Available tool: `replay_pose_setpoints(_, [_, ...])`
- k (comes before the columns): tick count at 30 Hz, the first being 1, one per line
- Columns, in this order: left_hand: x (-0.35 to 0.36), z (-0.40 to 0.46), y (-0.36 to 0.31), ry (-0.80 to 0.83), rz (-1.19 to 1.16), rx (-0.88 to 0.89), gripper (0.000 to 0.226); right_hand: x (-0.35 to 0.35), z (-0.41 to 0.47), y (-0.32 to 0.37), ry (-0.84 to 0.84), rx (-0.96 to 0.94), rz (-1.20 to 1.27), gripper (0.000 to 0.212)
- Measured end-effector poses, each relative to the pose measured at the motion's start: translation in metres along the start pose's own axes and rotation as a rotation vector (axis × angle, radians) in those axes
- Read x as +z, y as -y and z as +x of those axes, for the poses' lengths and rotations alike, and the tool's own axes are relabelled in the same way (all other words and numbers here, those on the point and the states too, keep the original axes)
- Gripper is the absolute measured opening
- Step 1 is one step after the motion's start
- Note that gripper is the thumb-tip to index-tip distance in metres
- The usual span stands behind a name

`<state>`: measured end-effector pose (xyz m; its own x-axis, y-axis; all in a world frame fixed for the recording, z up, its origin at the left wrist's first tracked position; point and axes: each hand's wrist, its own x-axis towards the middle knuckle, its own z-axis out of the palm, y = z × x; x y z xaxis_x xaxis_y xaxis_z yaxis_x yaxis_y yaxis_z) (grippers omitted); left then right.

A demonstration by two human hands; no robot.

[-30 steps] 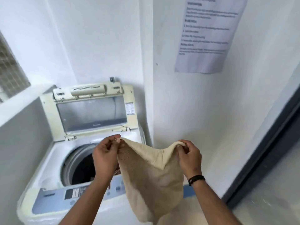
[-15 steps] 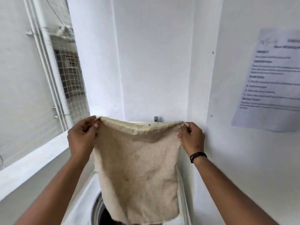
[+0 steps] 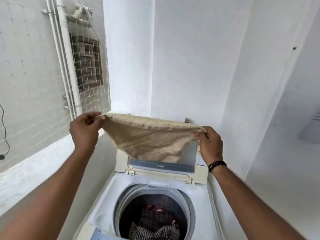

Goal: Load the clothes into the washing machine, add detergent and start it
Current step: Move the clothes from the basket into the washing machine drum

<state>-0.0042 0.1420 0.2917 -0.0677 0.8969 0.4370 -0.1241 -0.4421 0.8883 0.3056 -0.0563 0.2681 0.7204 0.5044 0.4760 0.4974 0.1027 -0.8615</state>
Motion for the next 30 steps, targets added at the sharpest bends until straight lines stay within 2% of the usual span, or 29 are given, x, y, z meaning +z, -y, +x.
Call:
replay_pose_setpoints(4, [-0.036,-0.030,0.070,0.178,0.241,-0.110,0.010,0.004,-0.043,-0.059,0.138,0.179,-0.150,0.017])
replay_pose_setpoints(7, [-0.062,-0.061,0.109,0.454,0.346,-0.240,0.009,-0.004,-0.078,-0.105,0.299,0.332,-0.280,0.020])
replay_pose_setpoints(11, [-0.081,-0.086,0.154,0.923,0.726,-0.486,0.008,-0.016,-0.118,-0.147,0.639,0.576,-0.456,0.022])
replay_pose_setpoints(14, [-0.081,-0.098,0.178,1.220,0.867,-0.642,0.012,-0.016,-0.139,-0.162,0.862,0.727,-0.604,0.017])
replay_pose_setpoints(16, [-0.076,-0.104,0.188,1.379,0.926,-0.711,0.013,-0.012,-0.146,-0.163,0.997,0.831,-0.653,0.012])
replay_pose_setpoints(18, [-0.071,-0.105,0.196,1.454,0.931,-0.776,0.014,-0.008,-0.147,-0.161,1.069,0.909,-0.680,0.010])
replay_pose_setpoints(20, [-0.066,-0.100,0.203,1.427,0.897,-0.834,0.014,-0.004,-0.144,-0.162,1.074,0.952,-0.691,0.012])
replay_pose_setpoints(23, [-0.055,-0.091,0.215,1.264,0.849,-0.859,0.012,0.001,-0.136,-0.165,0.983,1.015,-0.683,0.015])
replay_pose_setpoints(26, [-0.039,-0.090,0.228,1.003,0.785,-0.860,0.007,0.011,-0.127,-0.170,0.818,1.106,-0.614,0.012])
replay_pose_setpoints(30, [-0.018,-0.092,0.249,0.657,0.456,-0.984,0.010,0.032,-0.121,-0.189,0.495,1.196,-0.414,0.011])
